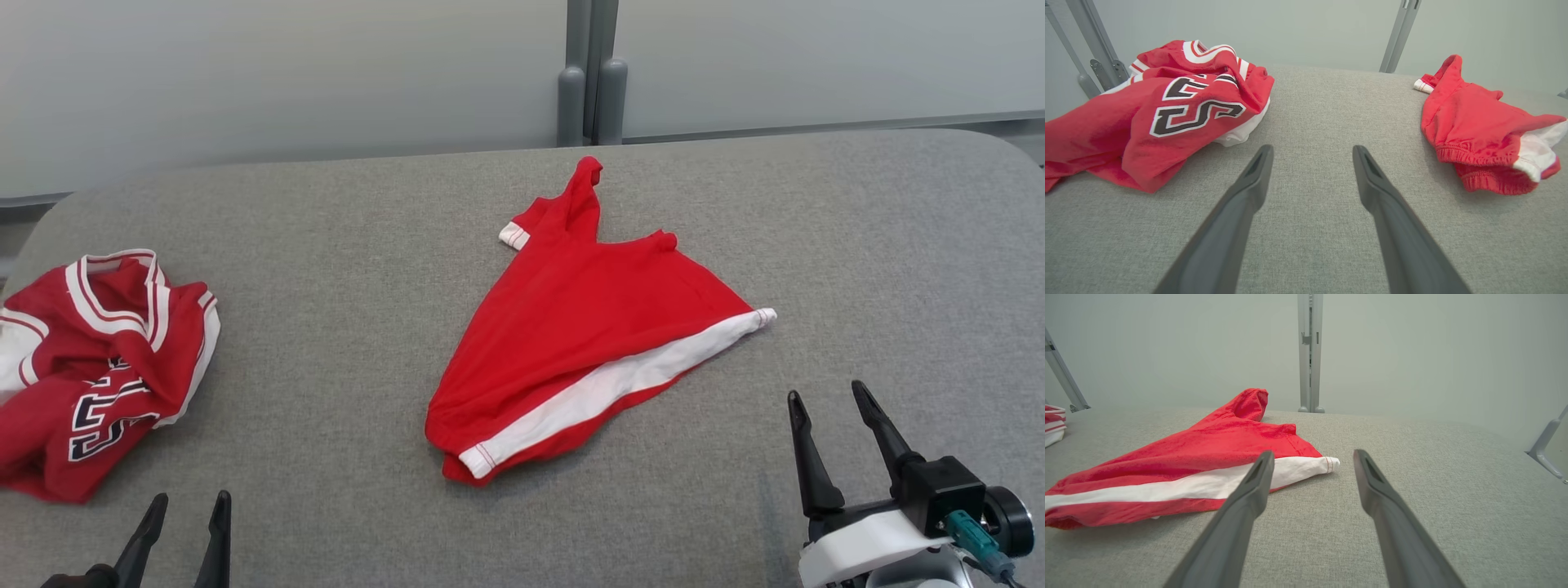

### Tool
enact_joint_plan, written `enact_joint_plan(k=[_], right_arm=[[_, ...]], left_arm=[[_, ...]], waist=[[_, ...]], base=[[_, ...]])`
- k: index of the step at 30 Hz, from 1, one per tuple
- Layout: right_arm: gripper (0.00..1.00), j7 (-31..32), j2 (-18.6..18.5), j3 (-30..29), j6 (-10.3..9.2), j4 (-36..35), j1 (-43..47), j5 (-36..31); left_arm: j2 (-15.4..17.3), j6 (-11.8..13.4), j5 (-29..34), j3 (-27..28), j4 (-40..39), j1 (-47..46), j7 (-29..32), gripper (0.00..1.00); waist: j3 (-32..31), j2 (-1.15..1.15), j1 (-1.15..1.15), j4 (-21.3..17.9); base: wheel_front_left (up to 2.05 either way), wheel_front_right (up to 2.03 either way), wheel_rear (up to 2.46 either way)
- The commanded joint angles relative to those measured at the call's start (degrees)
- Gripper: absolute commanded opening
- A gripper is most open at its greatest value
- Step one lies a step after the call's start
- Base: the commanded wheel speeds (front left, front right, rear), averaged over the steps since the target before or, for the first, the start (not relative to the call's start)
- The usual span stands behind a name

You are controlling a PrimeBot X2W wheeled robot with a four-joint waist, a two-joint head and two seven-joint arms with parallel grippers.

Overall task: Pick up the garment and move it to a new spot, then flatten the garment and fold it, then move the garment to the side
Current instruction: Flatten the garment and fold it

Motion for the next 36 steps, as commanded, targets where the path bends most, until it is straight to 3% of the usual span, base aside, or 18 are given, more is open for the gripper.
enact_joint_plan(k=[1,31,36], right_arm=[[1.0,-0.2,-0.2,-0.1,0.0,0.5,1.2,-0.2],[1.0,-0.2,-0.2,0.0,0.0,0.6,-1.1,0.0],[1.0,0.5,-2.7,0.6,0.0,5.5,-5.6,-2.1]], left_arm=[[-0.3,-0.2,0.5,0.3,0.0,0.2,-0.2,1.0],[0.2,-0.2,0.7,-0.8,-0.3,1.6,-0.2,1.0],[-2.3,1.6,-3.4,-1.7,-4.5,-1.4,7.6,1.0]], waist=[[-0.9,0.14,0.0,0.1],[-1.5,0.14,0.0,-1.0],[0.8,0.14,0.0,-0.6]], base=[[0.0,0.0,0.0],[0.0,0.0,0.0],[0.0,0.0,0.0]])
